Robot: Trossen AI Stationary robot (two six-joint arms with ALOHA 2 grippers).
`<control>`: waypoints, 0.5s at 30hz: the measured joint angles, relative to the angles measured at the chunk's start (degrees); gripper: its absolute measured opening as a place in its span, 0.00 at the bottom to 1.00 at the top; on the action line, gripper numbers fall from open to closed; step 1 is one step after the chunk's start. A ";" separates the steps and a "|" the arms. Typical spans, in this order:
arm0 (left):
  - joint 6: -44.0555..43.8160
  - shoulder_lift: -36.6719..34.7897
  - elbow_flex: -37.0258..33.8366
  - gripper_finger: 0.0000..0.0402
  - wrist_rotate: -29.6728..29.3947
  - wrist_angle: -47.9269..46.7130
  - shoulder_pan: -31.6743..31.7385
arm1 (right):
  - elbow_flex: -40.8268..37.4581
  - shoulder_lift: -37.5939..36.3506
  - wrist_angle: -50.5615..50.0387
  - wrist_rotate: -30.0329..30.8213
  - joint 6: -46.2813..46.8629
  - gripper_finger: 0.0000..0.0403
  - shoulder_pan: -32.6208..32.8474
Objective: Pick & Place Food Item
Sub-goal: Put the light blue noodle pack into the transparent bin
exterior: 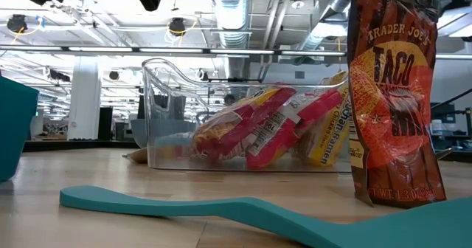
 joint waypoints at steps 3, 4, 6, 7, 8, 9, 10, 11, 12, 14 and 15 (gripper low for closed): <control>0.00 0.00 0.00 0.46 0.00 -0.06 0.00 | 0.00 0.00 3.10 -5.50 -4.32 0.00 -0.13; 0.00 0.00 0.00 0.46 0.00 -0.08 0.00 | 0.00 0.00 3.90 -6.83 -5.43 0.00 -0.20; 0.00 0.00 0.00 0.46 0.00 -0.09 -0.04 | 0.00 0.00 5.18 -8.51 -6.72 0.00 -0.31; 0.00 0.00 0.00 0.46 0.00 -0.26 -0.11 | 0.00 0.00 5.43 -8.94 -6.92 0.00 -0.37; 0.00 0.00 0.00 0.46 0.00 -0.53 -0.16 | 0.00 0.00 5.47 -8.99 -6.97 0.00 -0.56; -0.02 0.00 0.00 0.46 0.00 -0.98 -0.22 | 0.00 0.00 5.51 -8.99 -6.97 0.00 -0.75; 0.00 0.00 0.00 0.46 0.02 -1.55 -0.22 | -0.33 0.00 6.17 -8.99 -6.97 0.00 -1.04; -0.01 0.00 0.00 0.46 0.02 -2.22 -0.22 | -1.00 -0.04 7.27 -8.97 -6.96 0.00 -1.41; 0.05 0.00 0.00 0.46 0.01 -2.91 -0.22 | -1.95 -0.07 8.58 -8.98 -6.93 0.00 -1.75; 0.60 0.00 0.00 0.46 0.02 -3.96 -0.22 | -4.61 -0.05 12.39 -8.96 -6.46 0.00 -2.43; 0.65 0.00 0.00 0.46 0.02 -4.68 -0.22 | -5.94 -0.06 14.38 -8.96 -6.15 0.00 -2.68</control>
